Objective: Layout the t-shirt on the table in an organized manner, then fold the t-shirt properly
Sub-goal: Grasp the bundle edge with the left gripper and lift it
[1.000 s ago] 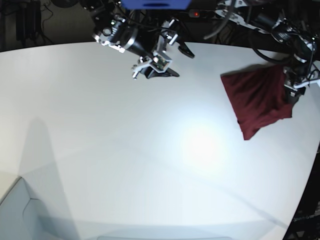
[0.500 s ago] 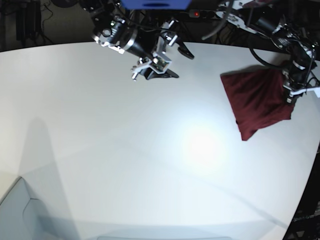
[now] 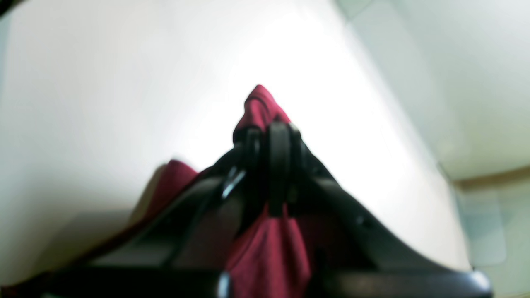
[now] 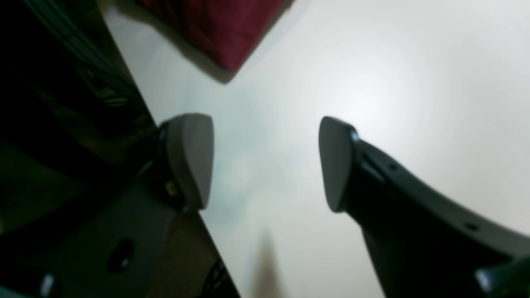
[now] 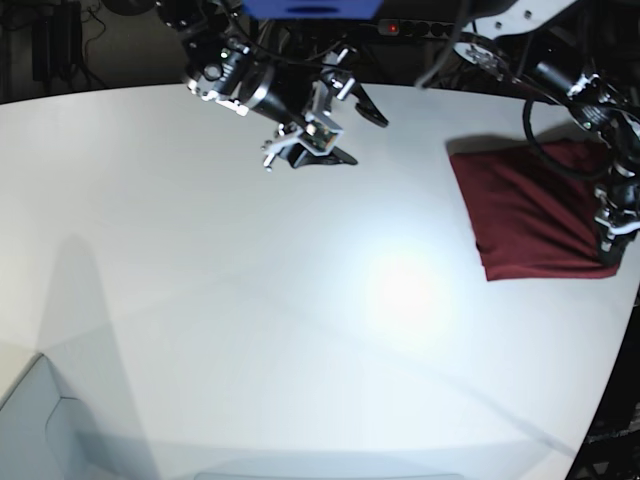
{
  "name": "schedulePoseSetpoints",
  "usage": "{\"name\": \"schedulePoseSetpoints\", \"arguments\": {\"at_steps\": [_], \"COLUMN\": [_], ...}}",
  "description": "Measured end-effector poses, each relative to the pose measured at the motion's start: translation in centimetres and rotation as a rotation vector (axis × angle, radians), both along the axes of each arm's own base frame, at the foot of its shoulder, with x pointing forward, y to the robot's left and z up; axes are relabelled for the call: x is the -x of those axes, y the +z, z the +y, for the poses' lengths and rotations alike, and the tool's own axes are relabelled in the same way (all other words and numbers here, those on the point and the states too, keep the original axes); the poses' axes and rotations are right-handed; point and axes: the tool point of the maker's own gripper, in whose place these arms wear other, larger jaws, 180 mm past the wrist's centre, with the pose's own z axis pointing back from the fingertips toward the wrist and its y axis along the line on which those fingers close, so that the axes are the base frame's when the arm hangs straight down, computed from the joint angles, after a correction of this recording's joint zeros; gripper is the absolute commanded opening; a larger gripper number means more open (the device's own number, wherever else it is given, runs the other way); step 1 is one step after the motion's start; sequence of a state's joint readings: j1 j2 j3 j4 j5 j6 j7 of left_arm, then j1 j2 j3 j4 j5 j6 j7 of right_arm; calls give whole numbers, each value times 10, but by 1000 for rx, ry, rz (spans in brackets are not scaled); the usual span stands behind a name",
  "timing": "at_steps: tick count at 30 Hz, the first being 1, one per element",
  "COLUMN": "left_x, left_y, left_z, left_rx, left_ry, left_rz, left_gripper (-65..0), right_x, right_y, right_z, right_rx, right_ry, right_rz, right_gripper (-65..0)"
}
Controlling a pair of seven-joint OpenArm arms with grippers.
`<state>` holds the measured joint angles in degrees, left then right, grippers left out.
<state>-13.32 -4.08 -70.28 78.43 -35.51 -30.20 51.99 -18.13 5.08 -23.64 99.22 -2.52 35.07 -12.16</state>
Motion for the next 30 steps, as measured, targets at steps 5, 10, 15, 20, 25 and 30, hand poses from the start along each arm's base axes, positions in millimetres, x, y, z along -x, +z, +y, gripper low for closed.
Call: {"name": "schedulePoseSetpoints", "arguments": {"at_steps": [5, 10, 15, 20, 25, 30], "left_x": [-6, -10, -7, -8, -8, 4], "left_y": [-35, -48, -51, -46, -43, -34], "left_z": [-8, -1, 7, 13, 14, 18], "left_rx": [106, 153, 149, 136, 138, 80], "left_ry": [-3, 50, 56, 62, 62, 58], "left_rz": [39, 3, 17, 9, 0, 12], "left_gripper": [-642, -641, -600, -406, -220, -183], "right_x": [-2, -6, -5, -6, -6, -6], "right_y": [1, 2, -2, -1, -1, -1], "right_z": [0, -1, -8, -7, -7, -6], "right_rx": [1, 3, 28, 25, 24, 23], "right_ry": [0, 1, 4, 4, 7, 6], "right_rz": [-5, -16, -13, -17, -17, -17], "right_gripper": [-254, -254, -254, -254, -254, -254]}}
